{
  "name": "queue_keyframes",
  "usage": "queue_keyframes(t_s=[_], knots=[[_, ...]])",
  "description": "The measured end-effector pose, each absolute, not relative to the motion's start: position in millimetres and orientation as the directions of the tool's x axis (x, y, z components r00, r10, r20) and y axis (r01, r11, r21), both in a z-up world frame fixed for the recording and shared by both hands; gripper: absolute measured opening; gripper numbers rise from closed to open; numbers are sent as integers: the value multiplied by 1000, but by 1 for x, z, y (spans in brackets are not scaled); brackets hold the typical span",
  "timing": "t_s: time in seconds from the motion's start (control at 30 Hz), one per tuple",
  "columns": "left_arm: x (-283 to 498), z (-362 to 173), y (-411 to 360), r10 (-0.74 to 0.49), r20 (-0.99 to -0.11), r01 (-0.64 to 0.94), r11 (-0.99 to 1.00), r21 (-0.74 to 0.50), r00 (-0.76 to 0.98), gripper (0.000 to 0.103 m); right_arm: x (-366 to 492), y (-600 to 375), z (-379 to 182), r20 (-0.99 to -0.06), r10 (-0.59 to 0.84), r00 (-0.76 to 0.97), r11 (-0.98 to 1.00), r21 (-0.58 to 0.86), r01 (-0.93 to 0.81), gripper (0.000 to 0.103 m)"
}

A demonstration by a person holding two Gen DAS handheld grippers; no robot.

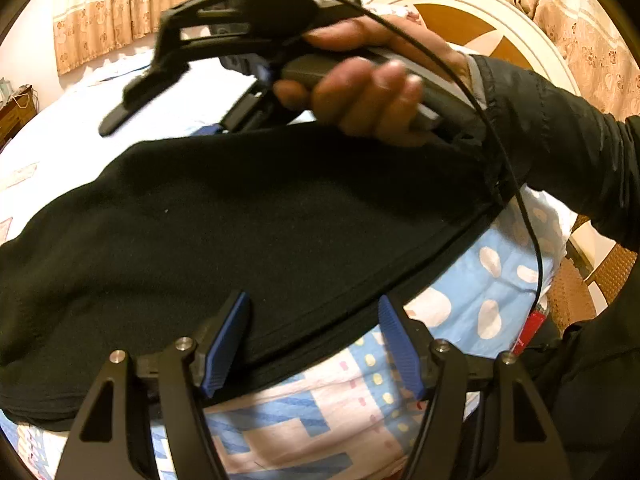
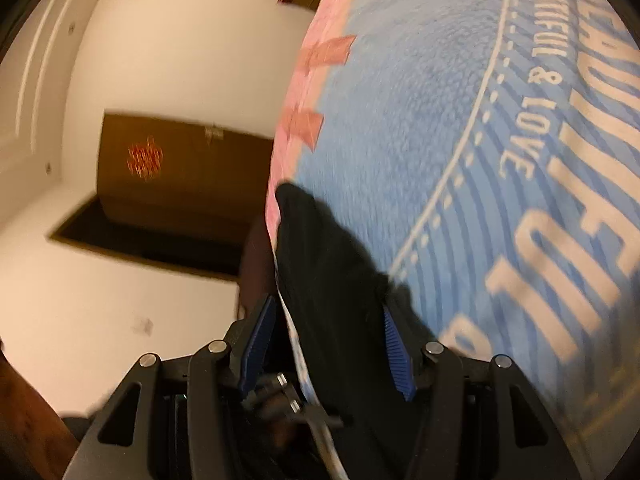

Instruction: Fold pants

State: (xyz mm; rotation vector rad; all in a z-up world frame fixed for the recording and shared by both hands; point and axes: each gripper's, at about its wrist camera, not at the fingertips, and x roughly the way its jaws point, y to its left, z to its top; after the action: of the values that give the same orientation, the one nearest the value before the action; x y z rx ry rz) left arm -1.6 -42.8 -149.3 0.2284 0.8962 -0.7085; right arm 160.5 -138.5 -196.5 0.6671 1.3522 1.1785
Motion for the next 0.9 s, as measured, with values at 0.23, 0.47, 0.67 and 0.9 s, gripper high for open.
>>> queue_keyframes(t_s=[0.23,0.47,0.67,0.9], knots=[[12,-134,-21,-491,-756,589,789,-176,432,70,168,-150,-206,-285,957,-61,275,952,-136,41],[25,-126,4,-438,-737,507,848,-151,514,70,166,-167,-210,-305,952,-14,301,947,-115,13],[31,-137,1,-383,-769,500,861,-95,513,70,164,-170,-212,-293,955,-48,286,952,-108,14],[28,-143,-6,-366,-774,506,860,-69,517,70,157,-159,-200,-427,904,-24,413,885,-214,7]])
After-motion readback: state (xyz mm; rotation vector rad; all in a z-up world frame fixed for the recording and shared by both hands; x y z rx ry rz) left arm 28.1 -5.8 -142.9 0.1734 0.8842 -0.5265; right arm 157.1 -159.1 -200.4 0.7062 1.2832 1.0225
